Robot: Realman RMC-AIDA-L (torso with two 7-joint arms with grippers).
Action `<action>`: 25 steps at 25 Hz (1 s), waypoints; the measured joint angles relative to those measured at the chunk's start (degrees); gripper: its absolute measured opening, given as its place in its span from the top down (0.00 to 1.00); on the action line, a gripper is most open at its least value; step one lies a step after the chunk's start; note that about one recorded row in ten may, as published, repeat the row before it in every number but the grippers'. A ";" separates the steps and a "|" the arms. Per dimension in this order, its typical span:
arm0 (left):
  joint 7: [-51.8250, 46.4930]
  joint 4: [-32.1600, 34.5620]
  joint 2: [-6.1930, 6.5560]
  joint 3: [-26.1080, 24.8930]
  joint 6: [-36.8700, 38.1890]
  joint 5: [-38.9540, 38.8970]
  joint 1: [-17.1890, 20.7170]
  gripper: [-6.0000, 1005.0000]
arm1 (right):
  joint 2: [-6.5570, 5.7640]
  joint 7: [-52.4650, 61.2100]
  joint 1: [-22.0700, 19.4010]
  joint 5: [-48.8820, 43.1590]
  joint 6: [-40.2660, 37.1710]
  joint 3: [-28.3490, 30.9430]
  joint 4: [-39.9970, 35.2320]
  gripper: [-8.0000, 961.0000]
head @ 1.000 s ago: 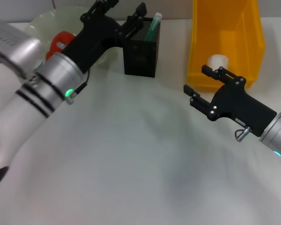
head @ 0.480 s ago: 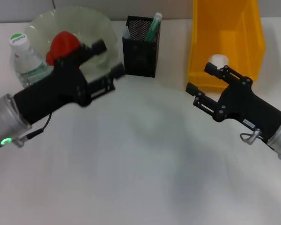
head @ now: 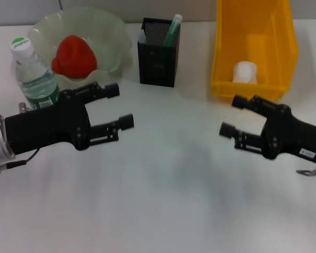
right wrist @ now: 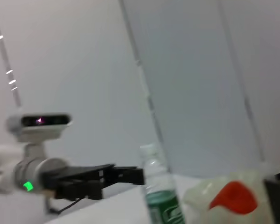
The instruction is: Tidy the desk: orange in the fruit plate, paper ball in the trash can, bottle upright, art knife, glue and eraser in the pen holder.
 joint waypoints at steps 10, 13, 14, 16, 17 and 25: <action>-4.06 4.04 1.40 11.97 0.04 0.17 -0.11 0.22 | -2.79 2.85 3.01 -12.70 -2.10 0.21 -0.27 0.15; -4.10 5.02 1.34 14.28 0.22 0.32 0.39 0.22 | -2.80 2.88 3.17 -14.09 -1.98 0.21 -0.70 0.15; -4.10 5.02 1.34 14.28 0.22 0.32 0.39 0.22 | -2.80 2.89 3.17 -14.18 -1.98 0.21 -0.77 0.15; -3.83 5.19 1.23 14.67 0.24 0.83 0.52 0.22 | -2.80 2.92 3.26 -14.21 -2.01 0.21 -0.80 0.15; -3.79 5.19 1.21 14.69 0.24 0.90 0.54 0.22 | -2.80 2.92 3.34 -14.22 -2.04 0.14 -0.80 0.15; -3.59 5.44 1.05 15.24 -0.16 2.50 0.68 0.22 | -2.38 3.06 3.71 -14.29 -2.10 -0.18 -0.95 0.15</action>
